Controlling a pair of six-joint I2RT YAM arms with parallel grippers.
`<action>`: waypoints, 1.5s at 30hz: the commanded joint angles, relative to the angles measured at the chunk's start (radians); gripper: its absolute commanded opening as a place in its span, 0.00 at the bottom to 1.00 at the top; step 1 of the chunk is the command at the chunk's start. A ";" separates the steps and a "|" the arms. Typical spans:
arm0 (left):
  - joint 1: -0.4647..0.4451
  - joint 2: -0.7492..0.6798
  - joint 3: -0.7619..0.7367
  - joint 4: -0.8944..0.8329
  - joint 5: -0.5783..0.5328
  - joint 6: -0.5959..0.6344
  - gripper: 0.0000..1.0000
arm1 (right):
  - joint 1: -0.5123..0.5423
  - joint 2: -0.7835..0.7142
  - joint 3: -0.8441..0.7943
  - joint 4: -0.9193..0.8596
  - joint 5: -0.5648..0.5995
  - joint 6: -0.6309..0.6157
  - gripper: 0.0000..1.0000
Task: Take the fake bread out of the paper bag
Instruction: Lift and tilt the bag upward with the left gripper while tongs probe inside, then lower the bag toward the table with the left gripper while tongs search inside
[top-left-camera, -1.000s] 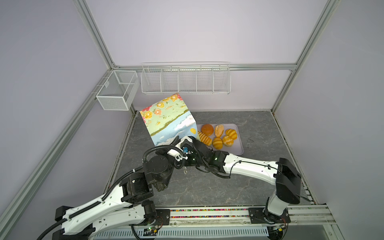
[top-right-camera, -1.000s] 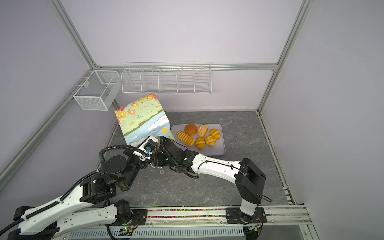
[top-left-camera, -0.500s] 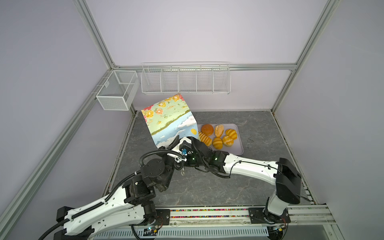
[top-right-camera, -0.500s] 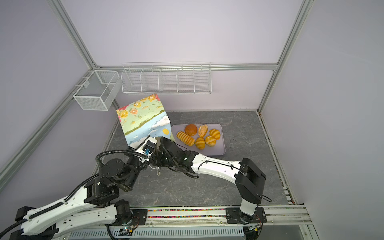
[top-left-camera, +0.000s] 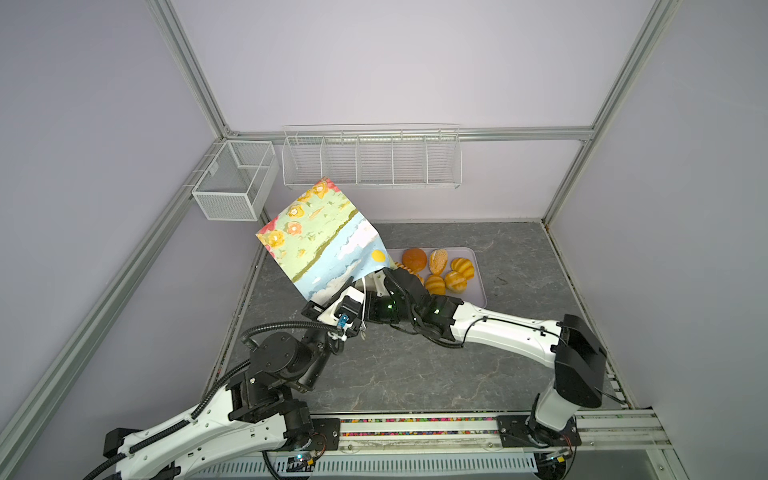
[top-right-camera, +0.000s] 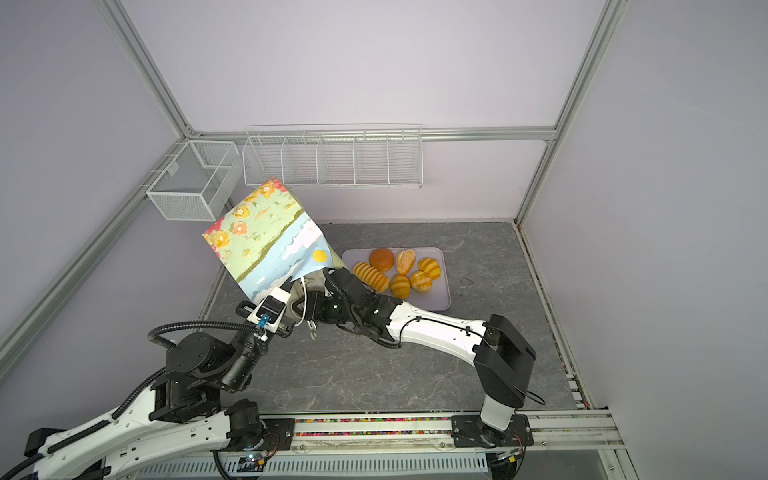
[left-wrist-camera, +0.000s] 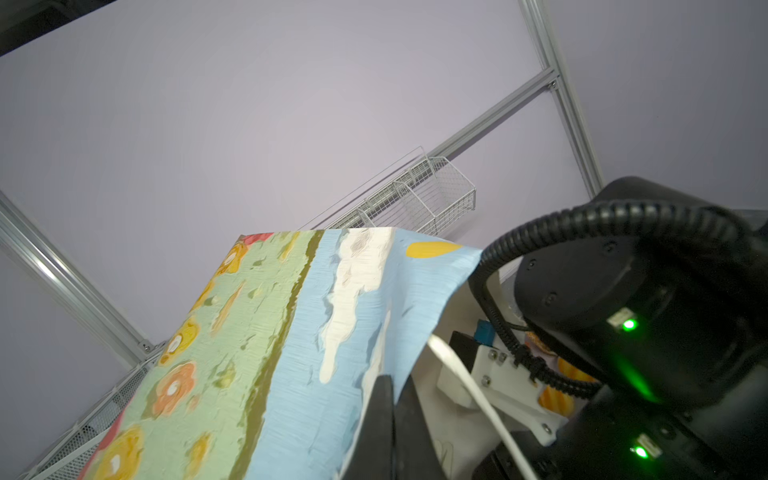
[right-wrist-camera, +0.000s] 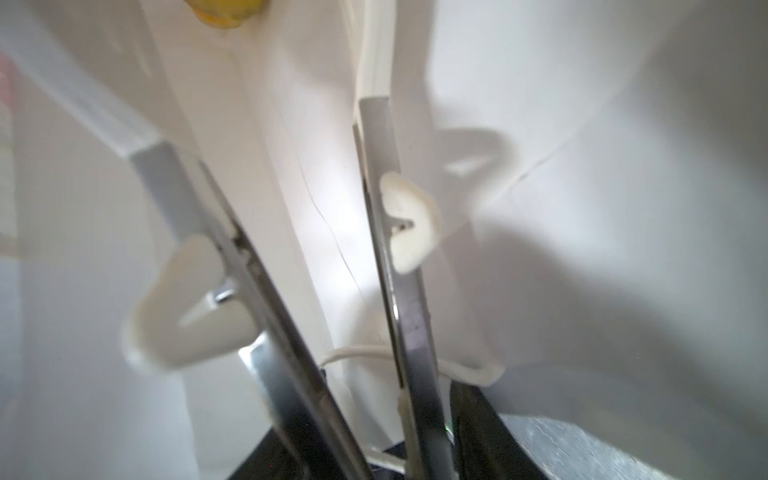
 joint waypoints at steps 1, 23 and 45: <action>-0.011 -0.035 0.047 0.046 0.110 0.002 0.00 | -0.036 0.011 0.029 0.114 -0.010 0.018 0.51; -0.011 0.003 0.155 -0.152 0.181 0.067 0.00 | -0.009 0.015 0.102 0.058 -0.118 -0.162 0.32; 0.024 0.077 0.004 -0.084 -0.160 0.100 0.00 | 0.055 -0.170 -0.088 -0.142 0.020 -0.284 0.07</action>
